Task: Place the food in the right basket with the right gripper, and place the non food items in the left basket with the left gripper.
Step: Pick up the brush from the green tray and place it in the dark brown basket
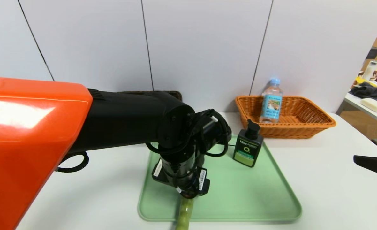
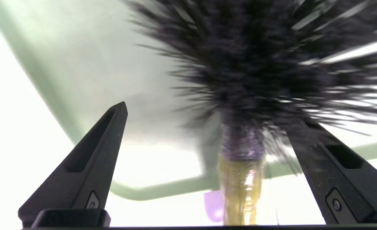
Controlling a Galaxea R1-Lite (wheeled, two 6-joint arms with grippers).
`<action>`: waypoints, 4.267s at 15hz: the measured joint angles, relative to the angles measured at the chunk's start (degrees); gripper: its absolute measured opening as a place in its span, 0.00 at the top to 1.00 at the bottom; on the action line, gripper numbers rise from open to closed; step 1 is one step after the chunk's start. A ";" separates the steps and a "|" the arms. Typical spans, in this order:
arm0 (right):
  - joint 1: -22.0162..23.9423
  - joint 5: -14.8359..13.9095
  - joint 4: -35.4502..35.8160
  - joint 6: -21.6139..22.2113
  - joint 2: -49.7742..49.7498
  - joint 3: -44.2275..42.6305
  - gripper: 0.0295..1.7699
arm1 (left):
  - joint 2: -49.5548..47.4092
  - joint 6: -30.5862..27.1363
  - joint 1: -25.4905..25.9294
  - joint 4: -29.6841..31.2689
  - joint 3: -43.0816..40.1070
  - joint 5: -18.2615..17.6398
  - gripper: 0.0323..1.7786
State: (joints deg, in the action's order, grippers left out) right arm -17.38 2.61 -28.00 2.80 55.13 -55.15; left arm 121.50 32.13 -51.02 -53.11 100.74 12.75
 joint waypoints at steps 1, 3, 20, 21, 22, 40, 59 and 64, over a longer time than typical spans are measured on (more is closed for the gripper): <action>0.00 0.00 0.02 0.00 -0.06 0.11 0.04 | -0.23 0.00 0.04 0.00 -0.22 0.00 0.05; 0.00 0.00 0.00 0.00 -0.28 0.22 0.04 | -0.63 0.02 0.11 0.04 -0.37 -0.02 0.05; 0.00 0.06 0.02 0.06 -0.61 0.22 0.04 | -0.39 0.90 -1.62 -0.11 -0.88 -1.95 0.05; 0.00 0.04 0.04 0.06 -0.66 0.24 0.04 | -0.44 0.90 -1.62 -0.13 -1.00 -1.97 0.05; 0.00 0.04 0.04 0.06 -0.67 0.27 0.04 | -0.45 0.88 -1.60 -0.11 -1.11 -1.95 0.05; 0.00 0.06 0.02 0.06 -1.22 0.77 0.04 | -0.15 1.93 -1.38 0.41 -1.90 -2.15 0.39; 0.00 0.06 0.04 0.00 -2.05 1.07 0.04 | -3.45 4.91 -1.44 1.13 -2.78 -2.10 0.83; -0.04 0.11 0.02 -0.02 -2.29 1.29 0.04 | -8.80 6.56 -1.71 0.94 -2.56 -2.08 0.83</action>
State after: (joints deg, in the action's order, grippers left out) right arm -17.42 2.72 -27.98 2.78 52.83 -53.86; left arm 112.70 38.69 -52.72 -52.18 98.18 10.67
